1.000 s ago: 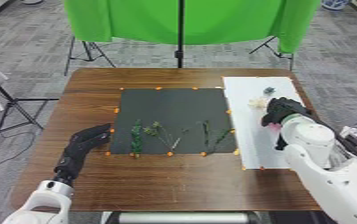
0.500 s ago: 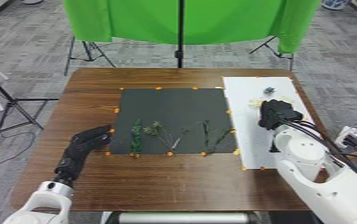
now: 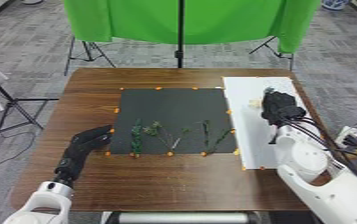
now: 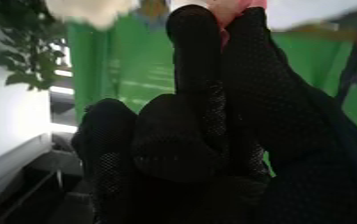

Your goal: Arrange flowers

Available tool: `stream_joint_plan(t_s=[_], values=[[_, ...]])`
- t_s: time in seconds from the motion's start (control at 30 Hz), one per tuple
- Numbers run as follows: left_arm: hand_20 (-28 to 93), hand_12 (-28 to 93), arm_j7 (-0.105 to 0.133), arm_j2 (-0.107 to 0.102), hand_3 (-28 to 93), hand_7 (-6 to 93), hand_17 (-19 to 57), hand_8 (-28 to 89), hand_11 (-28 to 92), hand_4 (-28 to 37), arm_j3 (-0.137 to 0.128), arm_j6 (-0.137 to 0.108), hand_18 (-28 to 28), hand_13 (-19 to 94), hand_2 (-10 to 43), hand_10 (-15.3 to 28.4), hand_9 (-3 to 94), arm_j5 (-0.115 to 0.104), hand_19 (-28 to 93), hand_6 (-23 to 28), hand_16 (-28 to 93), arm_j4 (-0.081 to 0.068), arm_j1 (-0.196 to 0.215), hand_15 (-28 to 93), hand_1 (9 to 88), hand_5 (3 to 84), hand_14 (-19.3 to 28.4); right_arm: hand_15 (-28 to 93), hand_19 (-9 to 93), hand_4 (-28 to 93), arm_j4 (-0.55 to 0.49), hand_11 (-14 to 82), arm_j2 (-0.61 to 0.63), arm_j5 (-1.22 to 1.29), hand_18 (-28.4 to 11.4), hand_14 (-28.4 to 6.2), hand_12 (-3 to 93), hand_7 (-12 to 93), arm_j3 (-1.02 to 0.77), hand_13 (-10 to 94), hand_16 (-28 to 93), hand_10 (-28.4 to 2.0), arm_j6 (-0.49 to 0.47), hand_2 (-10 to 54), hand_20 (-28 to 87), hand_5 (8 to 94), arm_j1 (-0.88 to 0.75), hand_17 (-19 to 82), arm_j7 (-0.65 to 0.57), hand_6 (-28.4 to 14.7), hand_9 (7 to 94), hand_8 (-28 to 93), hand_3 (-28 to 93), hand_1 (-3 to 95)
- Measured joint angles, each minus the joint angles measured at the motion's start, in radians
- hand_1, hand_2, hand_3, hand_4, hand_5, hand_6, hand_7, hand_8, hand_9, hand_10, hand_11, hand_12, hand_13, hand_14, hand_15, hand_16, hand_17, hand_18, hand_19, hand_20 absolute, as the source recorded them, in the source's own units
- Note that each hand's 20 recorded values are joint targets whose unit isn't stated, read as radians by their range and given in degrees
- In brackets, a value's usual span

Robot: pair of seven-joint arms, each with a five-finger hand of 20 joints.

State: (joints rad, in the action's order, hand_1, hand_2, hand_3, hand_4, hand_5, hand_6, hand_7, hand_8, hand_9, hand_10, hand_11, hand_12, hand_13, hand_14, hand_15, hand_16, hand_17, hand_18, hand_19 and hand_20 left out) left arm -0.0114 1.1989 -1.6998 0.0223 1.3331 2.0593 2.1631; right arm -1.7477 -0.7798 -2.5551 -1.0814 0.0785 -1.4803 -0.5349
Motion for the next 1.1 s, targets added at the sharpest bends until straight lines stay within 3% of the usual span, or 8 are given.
stream_joint_plan(t_s=[0.1,0.17,0.23,0.37,0.47,0.67,0.8,1.1], values=[[21,12,0.004,0.000,66,9.6,1.7,-6,19,-22.2,0.000,-0.008,14.7,29,-3.4,13.8,41.3,-0.004,16,5.5,-1,0.005,0.008,29,25.1,44.2,18.1,71,93,-24,-0.057,12.2,0.011,0.005,-11.0,-2.5,47.2,26,-0.027,86,36,-8.2,0.000,-9.5,67,81.0,-0.013,67,0.007,2.5,89.1,6,61,61.0],[20,11,0.027,-0.001,68,9.4,2.7,-6,18,-26.3,0.007,-0.044,14.0,29,-0.3,13.6,41.1,-0.018,14,5.4,-1,0.006,0.014,26,21.9,44.3,17.2,71,93,-24,-0.091,12.2,0.015,0.019,-11.0,-2.5,47.3,26,-0.030,86,36,-8.1,0.004,-9.5,67,81.0,-0.013,67,0.014,2.5,89.1,6,61,61.0],[20,11,0.090,-0.005,69,9.3,3.3,-6,18,-27.9,0.024,-0.128,13.2,28,2.6,13.6,41.1,-0.059,12,5.2,-2,0.003,0.018,25,19.6,44.6,16.6,71,93,-24,-0.114,12.2,0.016,0.049,-10.9,-2.4,47.2,26,-0.013,86,37,-8.2,0.015,-9.5,67,81.0,0.001,67,0.025,2.4,89.3,6,61,61.0],[20,11,0.260,-0.012,69,10.8,4.0,-6,20,-28.2,0.056,-0.343,12.7,30,5.3,14.3,44.0,-0.204,12,4.9,-2,-0.004,0.019,27,17.2,46.2,16.7,71,93,-24,-0.139,12.0,0.013,0.137,-10.9,-2.3,47.3,25,0.108,86,37,-8.0,0.038,-9.5,67,81.0,0.097,67,0.058,2.6,89.1,7,61,61.0],[20,10,0.313,-0.016,68,11.1,4.6,-7,20,-28.2,0.058,-0.417,12.4,31,6.5,14.5,45.1,-0.282,12,4.9,-2,-0.009,0.017,27,15.9,46.8,16.8,71,93,-24,-0.146,12.0,-0.009,0.182,-10.8,-2.2,47.4,25,0.224,86,37,-7.8,0.041,-9.5,68,81.0,0.199,67,0.115,2.6,89.0,7,61,60.8],[20,10,0.318,-0.019,67,11.5,4.4,-7,20,-28.3,0.056,-0.423,12.5,31,8.2,14.5,45.1,-0.318,12,4.8,-3,-0.013,0.013,28,15.3,46.7,16.8,72,93,-24,-0.078,12.1,-0.154,0.253,-10.6,-2.2,47.5,26,0.429,86,37,-7.5,0.040,-9.5,68,80.7,0.398,67,0.233,2.7,88.9,7,62,60.3],[21,10,0.318,-0.018,67,12.0,4.1,-7,20,-28.3,0.054,-0.420,12.9,31,11.3,14.4,45.0,-0.324,13,4.6,-3,-0.013,0.014,29,15.4,46.7,17.3,72,93,-24,0.027,12.2,-0.286,0.261,-10.6,-2.1,47.9,26,0.536,86,37,-7.3,0.036,-9.5,68,79.7,0.498,67,0.262,2.8,88.2,7,61,60.2],[21,11,0.318,-0.019,66,12.3,3.3,-7,20,-28.3,0.074,-0.407,13.2,30,8.9,14.2,43.7,-0.338,13,4.7,-3,-0.030,-0.012,30,14.6,46.6,17.3,72,93,-24,0.112,12.1,-0.454,0.269,-10.6,-2.2,47.6,27,0.652,85,37,-7.3,-0.061,-9.5,67,78.8,0.537,67,0.275,2.8,87.7,7,61,59.8]])
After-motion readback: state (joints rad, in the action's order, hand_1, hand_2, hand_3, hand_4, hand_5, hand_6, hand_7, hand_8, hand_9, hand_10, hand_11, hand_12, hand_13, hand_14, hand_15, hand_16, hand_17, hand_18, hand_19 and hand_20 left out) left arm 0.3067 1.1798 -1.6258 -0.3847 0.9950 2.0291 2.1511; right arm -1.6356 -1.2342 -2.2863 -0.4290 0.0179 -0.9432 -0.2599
